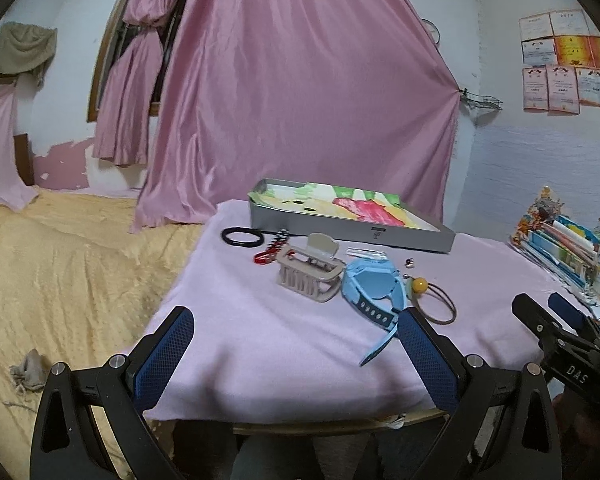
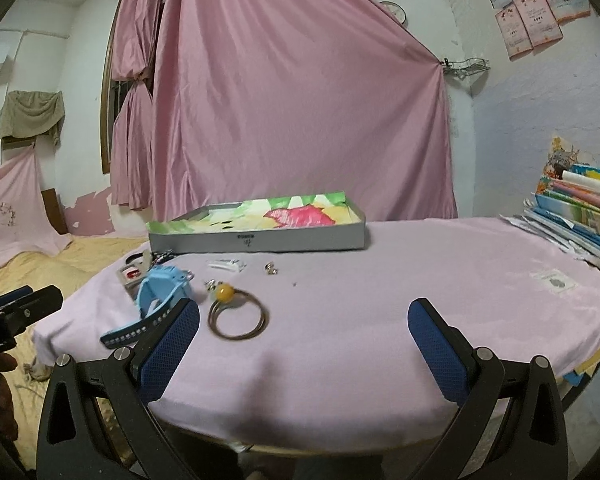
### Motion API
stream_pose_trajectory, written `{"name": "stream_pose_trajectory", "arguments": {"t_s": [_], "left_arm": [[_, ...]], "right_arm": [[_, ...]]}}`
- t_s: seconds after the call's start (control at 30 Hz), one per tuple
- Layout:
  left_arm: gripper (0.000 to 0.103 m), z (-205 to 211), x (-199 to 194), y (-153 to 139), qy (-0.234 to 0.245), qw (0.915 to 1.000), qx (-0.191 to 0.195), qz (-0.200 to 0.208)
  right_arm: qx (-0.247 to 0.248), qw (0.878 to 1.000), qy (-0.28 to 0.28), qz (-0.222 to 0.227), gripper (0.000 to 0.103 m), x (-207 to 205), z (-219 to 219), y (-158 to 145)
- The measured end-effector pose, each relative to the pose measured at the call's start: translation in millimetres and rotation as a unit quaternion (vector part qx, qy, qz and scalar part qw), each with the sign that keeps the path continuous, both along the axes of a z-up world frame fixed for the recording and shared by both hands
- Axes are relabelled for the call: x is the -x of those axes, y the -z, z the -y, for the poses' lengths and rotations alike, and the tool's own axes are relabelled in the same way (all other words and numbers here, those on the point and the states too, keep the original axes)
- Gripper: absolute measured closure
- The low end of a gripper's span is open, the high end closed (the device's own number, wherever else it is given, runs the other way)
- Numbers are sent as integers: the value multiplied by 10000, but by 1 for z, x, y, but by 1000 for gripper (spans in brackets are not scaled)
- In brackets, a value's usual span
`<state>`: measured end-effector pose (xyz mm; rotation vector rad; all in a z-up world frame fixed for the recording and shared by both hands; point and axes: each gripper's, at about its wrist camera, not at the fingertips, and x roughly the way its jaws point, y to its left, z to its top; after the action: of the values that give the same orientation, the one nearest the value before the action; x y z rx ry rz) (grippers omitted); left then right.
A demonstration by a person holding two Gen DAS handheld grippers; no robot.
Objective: Organize jewelry
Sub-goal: 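Grasp the blue smartwatch with the left tool while the right tool grasps the yellow-bead hair tie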
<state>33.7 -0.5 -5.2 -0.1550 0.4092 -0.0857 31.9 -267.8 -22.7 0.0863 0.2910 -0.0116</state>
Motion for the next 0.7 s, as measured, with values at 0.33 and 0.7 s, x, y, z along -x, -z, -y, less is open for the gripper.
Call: {"name": "stream_pose_trajectory", "arguments": {"t_s": [0.33,0.7], "left_arm": [[1,9,-48,-2,363,9966,388,-625],[14,18,-84,3,717,9893,755,-1020]], "right_arm": [[116,9971,-329,-682,1,-46,8,-2],[-229,9837,-1133,-1379,11,-94,5,2]]}}
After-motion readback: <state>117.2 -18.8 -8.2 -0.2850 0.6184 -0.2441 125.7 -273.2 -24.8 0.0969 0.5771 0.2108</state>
